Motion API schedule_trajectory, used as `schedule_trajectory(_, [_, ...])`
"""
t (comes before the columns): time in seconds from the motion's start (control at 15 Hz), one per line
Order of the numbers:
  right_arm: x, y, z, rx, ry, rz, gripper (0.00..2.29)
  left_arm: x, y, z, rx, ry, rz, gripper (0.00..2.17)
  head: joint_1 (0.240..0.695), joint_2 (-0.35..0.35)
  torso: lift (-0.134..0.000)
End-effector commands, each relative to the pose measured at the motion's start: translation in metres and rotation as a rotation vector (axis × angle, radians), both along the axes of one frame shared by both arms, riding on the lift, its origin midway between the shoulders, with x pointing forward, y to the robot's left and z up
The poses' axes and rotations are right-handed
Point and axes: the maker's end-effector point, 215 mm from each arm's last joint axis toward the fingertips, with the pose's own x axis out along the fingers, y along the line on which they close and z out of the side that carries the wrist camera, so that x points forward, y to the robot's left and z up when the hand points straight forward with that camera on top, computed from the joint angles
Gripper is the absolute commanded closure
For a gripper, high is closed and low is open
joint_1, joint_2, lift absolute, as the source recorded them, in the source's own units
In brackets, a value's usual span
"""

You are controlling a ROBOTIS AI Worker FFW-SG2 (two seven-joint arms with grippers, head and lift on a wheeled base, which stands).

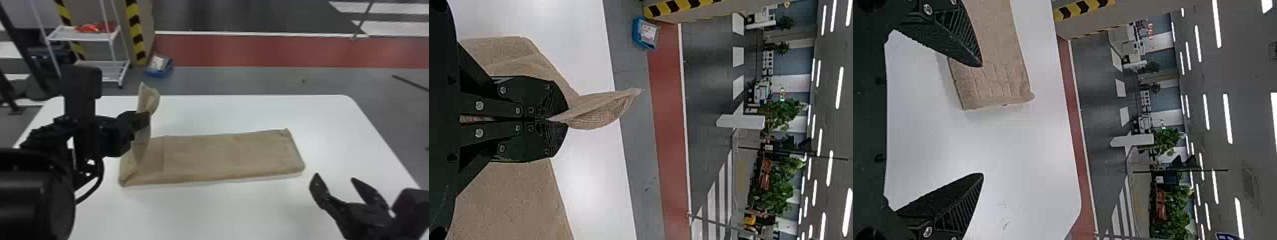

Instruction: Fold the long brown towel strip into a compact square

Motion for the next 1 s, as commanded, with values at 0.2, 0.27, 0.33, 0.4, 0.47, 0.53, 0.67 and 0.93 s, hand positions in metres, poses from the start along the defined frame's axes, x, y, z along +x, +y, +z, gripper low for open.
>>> schedule_trajectory(0.2, [-0.001, -0.004, 0.001, -0.003, 0.000, 0.005, 0.10, 0.002, -0.097, -0.046, 0.142, 0.054, -0.107, 1.80, 0.695, -0.216, -0.126])
schedule_trajectory(0.27, [0.000, -0.005, 0.002, -0.003, -0.002, 0.004, 0.10, 0.002, -0.109, -0.058, 0.160, 0.064, -0.125, 1.45, 0.695, -0.232, -0.126])
schedule_trajectory(0.33, [0.000, -0.005, 0.002, -0.003, -0.002, 0.004, 0.10, 0.001, -0.118, -0.067, 0.178, 0.072, -0.135, 0.56, 0.695, -0.245, -0.126])
schedule_trajectory(0.4, [0.000, -0.005, 0.003, -0.003, -0.003, 0.004, 0.10, -0.002, -0.128, -0.070, 0.187, 0.074, -0.151, 0.00, 0.695, -0.259, -0.126])
schedule_trajectory(0.47, [0.001, -0.004, 0.002, -0.003, -0.002, 0.006, 0.10, -0.008, -0.139, -0.075, 0.197, 0.080, -0.174, 0.00, 0.695, -0.270, -0.126])
schedule_trajectory(0.53, [0.002, -0.004, 0.003, -0.002, -0.003, 0.005, 0.10, -0.012, -0.148, -0.077, 0.200, 0.082, -0.191, 0.00, 0.695, -0.295, -0.126])
schedule_trajectory(0.67, [0.003, -0.001, 0.004, 0.002, -0.008, 0.008, 0.10, -0.016, -0.155, -0.080, 0.203, 0.085, -0.207, 0.03, 0.695, -0.317, -0.126])
schedule_trajectory(0.93, [0.023, 0.022, 0.008, 0.007, -0.006, 0.057, 0.10, -0.015, -0.125, -0.074, 0.174, 0.047, -0.127, 0.04, 0.695, -0.322, -0.126])
